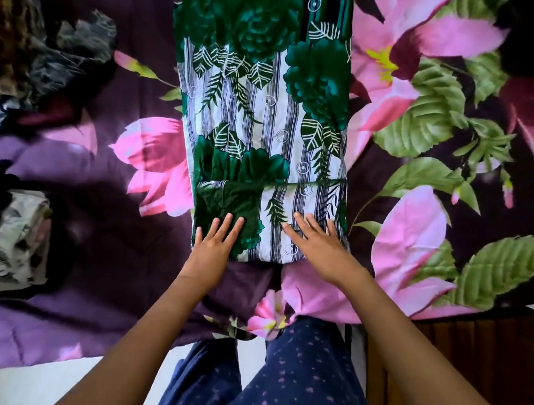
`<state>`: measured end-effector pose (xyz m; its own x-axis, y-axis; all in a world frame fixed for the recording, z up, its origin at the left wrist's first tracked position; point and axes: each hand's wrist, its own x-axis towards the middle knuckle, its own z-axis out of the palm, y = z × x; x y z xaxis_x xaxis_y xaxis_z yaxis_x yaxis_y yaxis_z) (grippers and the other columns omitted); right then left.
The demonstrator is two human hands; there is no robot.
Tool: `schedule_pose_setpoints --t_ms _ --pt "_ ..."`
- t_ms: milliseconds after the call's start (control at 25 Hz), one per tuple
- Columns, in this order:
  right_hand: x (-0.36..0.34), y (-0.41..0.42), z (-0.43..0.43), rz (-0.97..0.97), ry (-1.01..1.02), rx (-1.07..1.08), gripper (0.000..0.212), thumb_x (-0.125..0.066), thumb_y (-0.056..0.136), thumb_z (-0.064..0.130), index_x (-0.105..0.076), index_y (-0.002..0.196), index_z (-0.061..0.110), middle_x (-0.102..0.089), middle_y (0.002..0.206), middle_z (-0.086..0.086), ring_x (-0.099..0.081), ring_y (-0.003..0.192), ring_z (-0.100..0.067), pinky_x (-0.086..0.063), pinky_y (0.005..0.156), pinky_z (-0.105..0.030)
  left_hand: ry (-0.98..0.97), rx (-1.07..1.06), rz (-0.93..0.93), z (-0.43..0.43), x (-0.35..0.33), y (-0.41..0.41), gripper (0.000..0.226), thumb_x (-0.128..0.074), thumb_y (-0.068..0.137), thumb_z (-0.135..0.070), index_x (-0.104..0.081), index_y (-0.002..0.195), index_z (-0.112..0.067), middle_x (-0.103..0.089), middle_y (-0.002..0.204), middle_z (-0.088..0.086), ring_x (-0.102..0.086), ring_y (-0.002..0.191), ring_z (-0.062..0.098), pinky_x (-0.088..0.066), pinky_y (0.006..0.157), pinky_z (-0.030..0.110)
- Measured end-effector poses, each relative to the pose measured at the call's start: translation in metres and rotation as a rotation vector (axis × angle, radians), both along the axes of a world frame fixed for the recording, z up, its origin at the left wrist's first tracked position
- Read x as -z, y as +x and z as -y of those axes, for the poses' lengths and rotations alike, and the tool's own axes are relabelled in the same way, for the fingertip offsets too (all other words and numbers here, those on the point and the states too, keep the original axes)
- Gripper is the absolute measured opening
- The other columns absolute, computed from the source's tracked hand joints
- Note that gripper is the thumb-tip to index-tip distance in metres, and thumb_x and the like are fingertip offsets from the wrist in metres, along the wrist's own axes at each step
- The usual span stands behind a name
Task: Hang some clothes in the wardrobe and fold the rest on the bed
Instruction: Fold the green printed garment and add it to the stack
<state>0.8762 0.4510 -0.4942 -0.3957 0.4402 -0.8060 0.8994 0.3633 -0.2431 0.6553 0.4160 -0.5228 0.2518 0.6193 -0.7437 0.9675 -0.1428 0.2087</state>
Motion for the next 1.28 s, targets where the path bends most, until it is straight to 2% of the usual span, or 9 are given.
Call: schedule_pose_setpoints --t_ms 160,240,360,480,600,720,840,1040,1280 --pt "-0.033 0.004 0.001 -0.055 -0.409 -0.004 0.061 -0.027 0.098 -0.003 -0.013 0.152 0.023 -0.007 0.159 -0.008 -0.016 0.144 -0.032 -0.021 0.115 -0.049 -0.448 0.161 -0.016 -0.005 -0.046 -0.003 0.082 -0.038 0.090 0.009 0.008 0.150 -0.023 0.005 0.159 0.005 -0.013 0.144 0.029 -0.021 0.114 0.045" --pt "-0.056 0.002 0.004 -0.071 -0.618 -0.091 0.058 -0.040 0.098 0.003 -0.024 0.150 0.024 -0.031 0.152 -0.005 -0.041 0.131 -0.031 -0.049 0.095 -0.029 -0.654 0.278 0.025 -0.001 -0.073 -0.007 0.078 -0.044 0.090 0.004 -0.005 0.151 -0.026 -0.015 0.158 0.006 -0.030 0.138 0.027 -0.031 0.109 0.036" --pt "-0.073 0.006 -0.006 -0.122 -0.657 -0.150 0.050 -0.058 0.089 0.003 -0.046 0.137 0.009 -0.051 0.134 -0.009 -0.050 0.118 -0.027 -0.046 0.088 -0.027 -0.759 0.243 0.068 -0.012 -0.105 -0.015 0.065 -0.053 0.087 -0.001 -0.032 0.145 -0.018 -0.047 0.140 0.010 -0.051 0.121 0.024 -0.042 0.092 0.027" --pt "-0.062 0.017 -0.035 -0.143 -0.474 0.037 0.040 -0.067 0.083 0.005 -0.056 0.121 0.007 -0.057 0.114 -0.008 -0.053 0.106 -0.024 -0.042 0.086 -0.032 -0.612 -0.005 0.128 -0.044 -0.099 -0.032 0.059 -0.051 0.087 0.000 -0.038 0.142 -0.017 -0.052 0.134 0.008 -0.054 0.111 0.020 -0.043 0.089 0.025" --pt "-0.041 0.021 -0.064 -0.153 -0.103 0.251 0.037 -0.066 0.081 0.002 -0.059 0.118 0.007 -0.061 0.113 -0.010 -0.056 0.107 -0.027 -0.040 0.082 -0.029 -0.231 -0.275 0.175 -0.073 -0.076 -0.040 0.049 -0.050 0.090 -0.001 -0.045 0.137 -0.015 -0.057 0.127 0.013 -0.056 0.107 0.026 -0.043 0.089 0.031" --pt "-0.020 0.017 -0.067 -0.169 0.353 0.334 0.043 -0.057 0.082 0.000 -0.055 0.123 0.013 -0.059 0.116 -0.011 -0.056 0.110 -0.032 -0.043 0.090 -0.041 0.318 -0.337 0.169 -0.077 -0.056 -0.033 0.050 -0.052 0.091 -0.003 -0.043 0.139 -0.009 -0.049 0.136 0.023 -0.049 0.121 0.036 -0.038 0.103 0.049" --pt "0.000 0.003 -0.034 -0.334 0.626 0.319 0.040 -0.048 0.090 0.024 -0.057 0.124 0.007 -0.058 0.124 -0.017 -0.054 0.119 -0.036 -0.040 0.097 -0.054 0.602 -0.317 0.284 -0.049 -0.033 -0.021 0.041 -0.050 0.092 -0.016 -0.050 0.131 -0.002 -0.044 0.140 0.024 -0.044 0.128 0.040 -0.032 0.106 0.058" --pt "0.036 -0.015 0.011 -0.215 0.586 0.275 0.060 -0.027 0.097 0.050 -0.021 0.150 0.023 -0.015 0.158 -0.008 -0.011 0.146 -0.025 -0.003 0.116 -0.051 0.436 -0.255 0.236 0.005 0.015 0.005 0.062 -0.021 0.096 -0.054 -0.017 0.149 -0.022 -0.016 0.156 0.004 -0.013 0.144 0.021 -0.008 0.115 0.045" --pt "0.078 -0.013 0.012 -0.060 0.438 0.319 0.062 -0.022 0.095 0.058 -0.007 0.150 0.034 -0.009 0.160 0.000 -0.011 0.147 -0.025 0.005 0.115 -0.047 0.300 -0.318 0.176 -0.004 0.049 0.008 0.068 -0.010 0.086 -0.067 0.003 0.146 -0.038 0.009 0.155 -0.012 0.010 0.142 0.011 0.007 0.115 0.040"
